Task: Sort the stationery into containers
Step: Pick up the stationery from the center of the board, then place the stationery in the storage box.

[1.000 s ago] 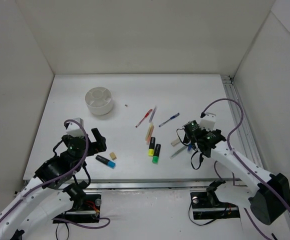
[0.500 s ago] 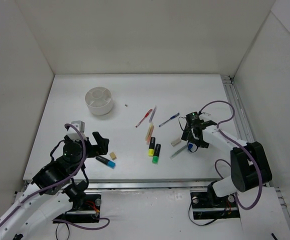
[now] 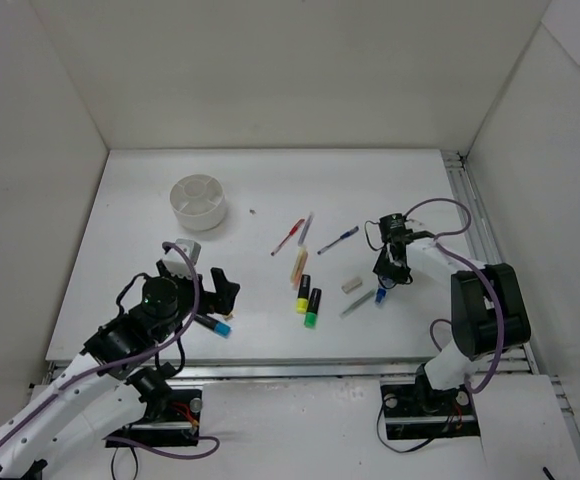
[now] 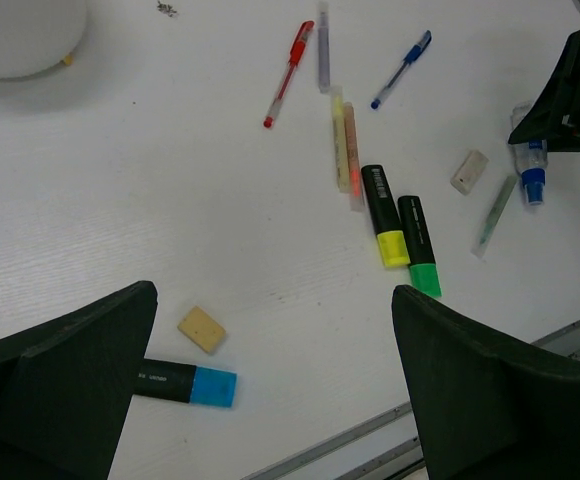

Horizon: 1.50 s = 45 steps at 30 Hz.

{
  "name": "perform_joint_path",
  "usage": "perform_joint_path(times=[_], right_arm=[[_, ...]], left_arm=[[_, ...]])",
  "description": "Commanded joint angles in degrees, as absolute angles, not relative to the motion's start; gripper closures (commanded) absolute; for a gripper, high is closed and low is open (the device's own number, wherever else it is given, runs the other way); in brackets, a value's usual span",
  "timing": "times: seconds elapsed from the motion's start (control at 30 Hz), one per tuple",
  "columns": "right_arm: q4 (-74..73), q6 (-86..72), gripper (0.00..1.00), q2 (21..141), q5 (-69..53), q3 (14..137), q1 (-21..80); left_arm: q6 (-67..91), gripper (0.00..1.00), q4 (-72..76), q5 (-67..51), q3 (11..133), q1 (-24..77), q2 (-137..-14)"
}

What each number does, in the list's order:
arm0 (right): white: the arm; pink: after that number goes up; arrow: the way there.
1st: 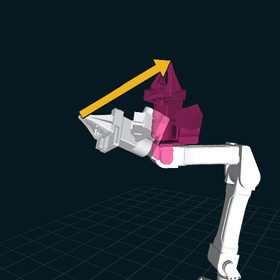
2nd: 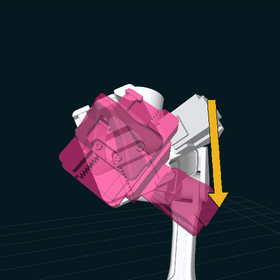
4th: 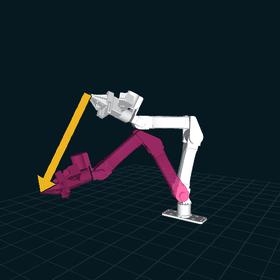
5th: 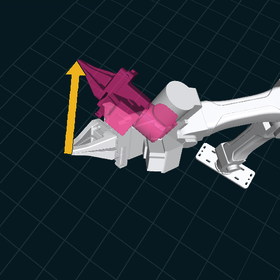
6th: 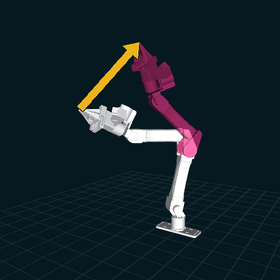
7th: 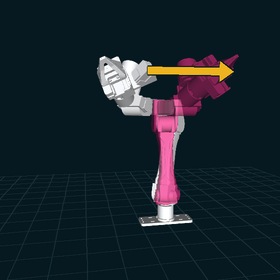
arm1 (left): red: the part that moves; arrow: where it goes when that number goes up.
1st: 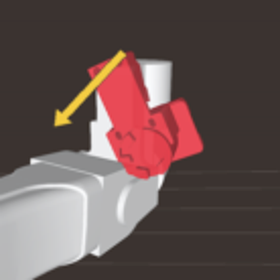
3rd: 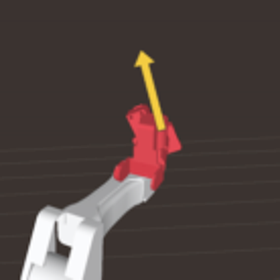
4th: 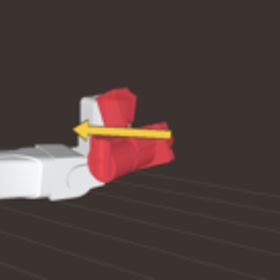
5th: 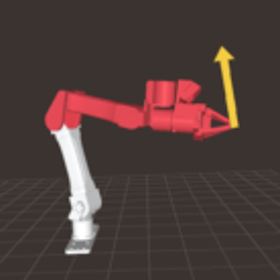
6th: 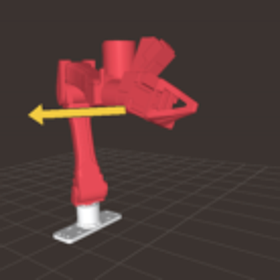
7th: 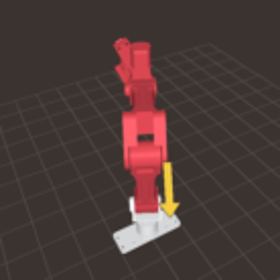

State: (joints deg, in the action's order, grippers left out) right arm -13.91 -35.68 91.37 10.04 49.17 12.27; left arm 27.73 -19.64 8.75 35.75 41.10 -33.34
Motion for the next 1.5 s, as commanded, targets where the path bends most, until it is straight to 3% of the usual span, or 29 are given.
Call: perform_joint_path(times=[0.0, 0.23, 0.33, 0.43, 0.63, 0.83, 1.3, 1.4, 1.47], right_arm=[[-13.8, -36.21, 0.78, 89.4, 9.58, 50.71, 11.52], [-13.71, -37.44, 0.86, 75.52, 8.36, 48.78, 11.16], [-13.62, -39.02, 0.87, 69.71, 1.43, 48.69, 10.55], [-12.57, -42.79, 1.0, 68.2, -14.87, 50.36, 10.55], [-1.17, -54.65, 1.0, 72.94, -40.56, 50.89, 10.63], [18.34, -72.4, 1.0, 79.36, -53.06, 48.26, 12.48], [37.69, -90.61, 1.0, 90.7, -57.65, 50.71, 22.58], [41.3, -92.98, 1.0, 90.44, -57.83, 49.92, 23.03], [41.4, -92.99, 1.0, 89.48, -57.48, 50.36, 23.2]], left_arm=[[23.83, 0.0, -11.7, 7.56, 37.7, 42.1, -35.94], [16.09, 0.0, -2.12, 7.12, 39.55, 47.36, -44.72], [11.7, 0.0, 2.97, 8.87, 39.99, 51.32, -48.06], [7.04, 0.0, 8.51, 10.81, 40.08, 55.18, -50.88], [-3.22, 0.0, 22.83, 15.55, 37.53, 61.07, -56.15], [-12.2, 0.0, 30.76, 15.56, 36.47, 64.42, -60.99], [-17.84, 0.01, 44.2, 21.09, 37.0, 66.71, -69.25], [-18.28, 0.03, 47.11, 21.88, 36.39, 66.71, -69.78], [-18.72, 0.11, 47.55, 23.37, 36.82, 66.71, -70.31]])
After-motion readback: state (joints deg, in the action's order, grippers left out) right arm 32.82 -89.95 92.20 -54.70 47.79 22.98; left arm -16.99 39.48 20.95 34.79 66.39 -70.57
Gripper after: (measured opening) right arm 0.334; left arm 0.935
